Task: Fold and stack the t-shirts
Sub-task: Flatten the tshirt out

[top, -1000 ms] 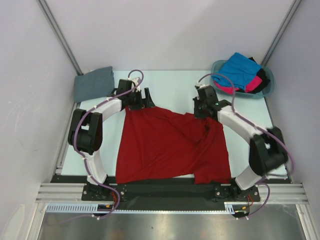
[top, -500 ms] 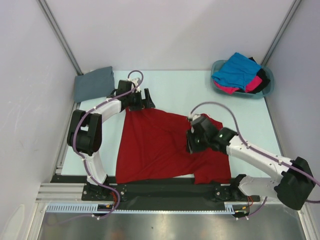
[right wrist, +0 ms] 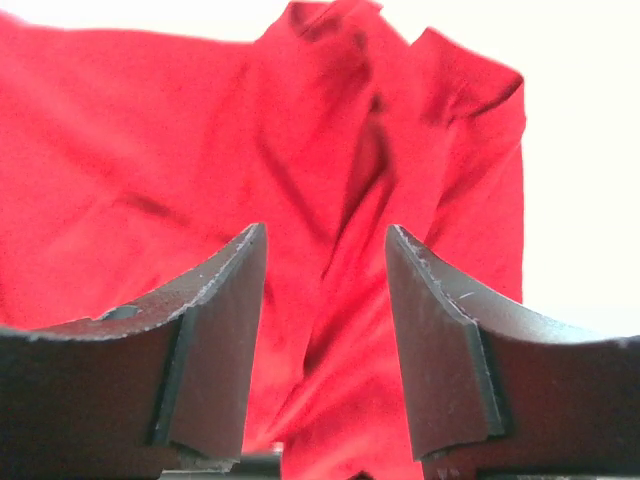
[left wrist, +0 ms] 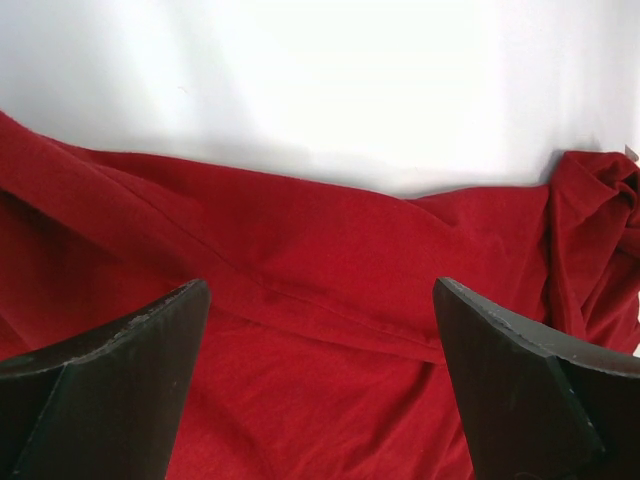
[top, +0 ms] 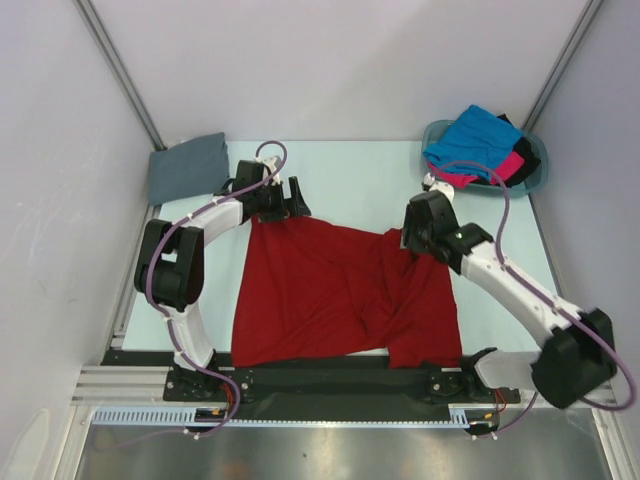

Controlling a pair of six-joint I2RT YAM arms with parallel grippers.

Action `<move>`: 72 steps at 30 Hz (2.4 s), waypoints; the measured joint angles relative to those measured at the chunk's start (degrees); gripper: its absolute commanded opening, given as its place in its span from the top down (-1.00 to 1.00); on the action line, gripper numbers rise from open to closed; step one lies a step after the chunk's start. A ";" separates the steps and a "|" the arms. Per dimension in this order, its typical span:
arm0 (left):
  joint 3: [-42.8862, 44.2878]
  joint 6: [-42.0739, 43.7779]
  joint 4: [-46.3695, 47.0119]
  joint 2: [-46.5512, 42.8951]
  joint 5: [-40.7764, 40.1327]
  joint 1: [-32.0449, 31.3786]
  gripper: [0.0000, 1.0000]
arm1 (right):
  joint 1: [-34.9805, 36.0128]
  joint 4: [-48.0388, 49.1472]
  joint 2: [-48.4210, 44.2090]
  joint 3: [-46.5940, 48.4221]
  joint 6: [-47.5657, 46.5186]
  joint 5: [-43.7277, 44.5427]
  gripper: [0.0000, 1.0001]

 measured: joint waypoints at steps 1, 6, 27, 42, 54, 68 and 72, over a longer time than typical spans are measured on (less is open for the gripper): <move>0.00 0.00 0.04 0.00 0.00 0.00 -1.00 | -1.81 1.46 2.36 0.57 -0.55 -0.24 -0.08; 0.00 0.00 0.02 0.00 0.00 -0.02 -1.00 | -4.52 5.38 14.23 2.78 -2.67 -3.02 0.03; 0.55 0.00 0.02 1.22 0.42 -0.04 -1.00 | -1.11 8.20 35.36 16.59 -6.60 -3.93 0.13; 0.66 0.04 0.00 1.33 0.44 -0.04 -1.00 | 2.49 2.67 43.82 21.40 -7.69 7.91 0.28; 1.18 0.04 -0.07 1.68 0.44 -0.04 -1.00 | 2.64 1.86 43.36 21.33 -7.72 10.67 1.00; -0.31 0.48 -0.35 0.81 -2.23 -0.04 -1.00 | -4.98 2.56 12.28 19.39 -10.19 11.72 0.98; -1.95 0.46 0.33 -0.13 -2.21 -0.04 -1.00 | -7.76 2.62 11.65 18.34 -10.25 11.98 0.99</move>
